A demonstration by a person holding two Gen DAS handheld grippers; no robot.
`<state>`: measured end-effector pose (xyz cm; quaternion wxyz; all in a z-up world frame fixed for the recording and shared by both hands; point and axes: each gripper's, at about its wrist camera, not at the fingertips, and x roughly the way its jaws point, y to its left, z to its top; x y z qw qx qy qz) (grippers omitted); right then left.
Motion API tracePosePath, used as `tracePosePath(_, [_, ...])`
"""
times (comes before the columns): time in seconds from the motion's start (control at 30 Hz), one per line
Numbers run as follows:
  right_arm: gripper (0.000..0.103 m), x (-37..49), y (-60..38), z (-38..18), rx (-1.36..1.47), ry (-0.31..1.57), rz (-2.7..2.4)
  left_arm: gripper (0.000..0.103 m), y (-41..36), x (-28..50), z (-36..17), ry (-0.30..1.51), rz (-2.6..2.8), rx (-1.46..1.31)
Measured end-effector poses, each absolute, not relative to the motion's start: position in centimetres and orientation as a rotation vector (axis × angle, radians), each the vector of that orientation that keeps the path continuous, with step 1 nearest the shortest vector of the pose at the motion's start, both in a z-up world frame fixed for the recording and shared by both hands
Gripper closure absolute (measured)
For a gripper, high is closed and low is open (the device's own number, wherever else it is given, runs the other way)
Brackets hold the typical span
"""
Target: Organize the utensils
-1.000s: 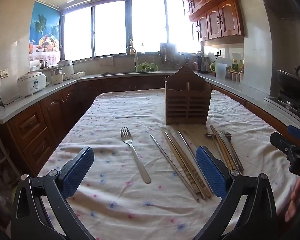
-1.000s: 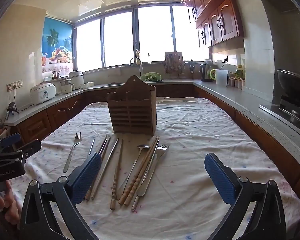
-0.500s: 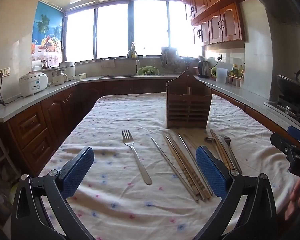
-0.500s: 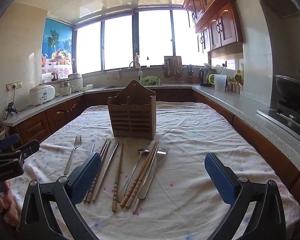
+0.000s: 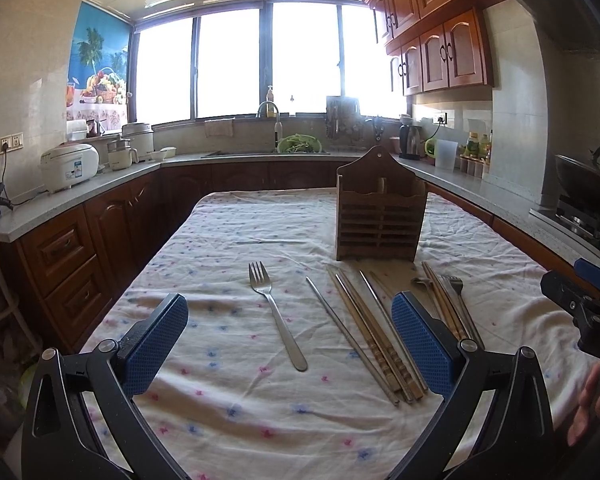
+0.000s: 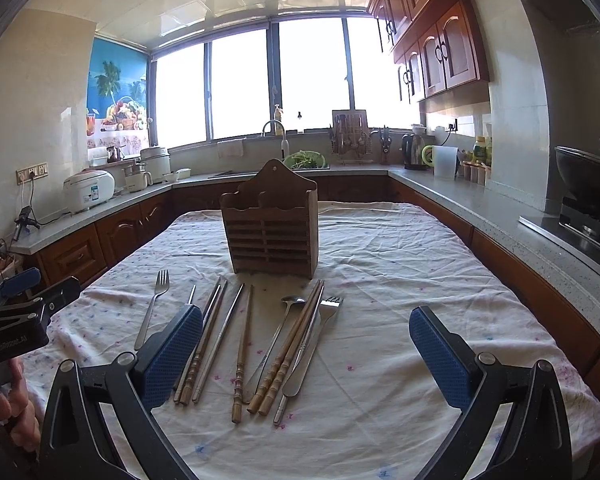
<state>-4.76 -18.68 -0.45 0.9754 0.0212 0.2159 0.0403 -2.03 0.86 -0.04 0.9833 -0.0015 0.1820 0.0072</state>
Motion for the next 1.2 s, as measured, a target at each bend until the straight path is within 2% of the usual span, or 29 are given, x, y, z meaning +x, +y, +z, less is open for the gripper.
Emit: tracePosePath(1.2, [0.0, -5.9, -17.8, 0.1, 0.043, 0.436, 0.115, 0.0, 1.2, -1.9, 0.0, 0.371, 0.01, -0.012])
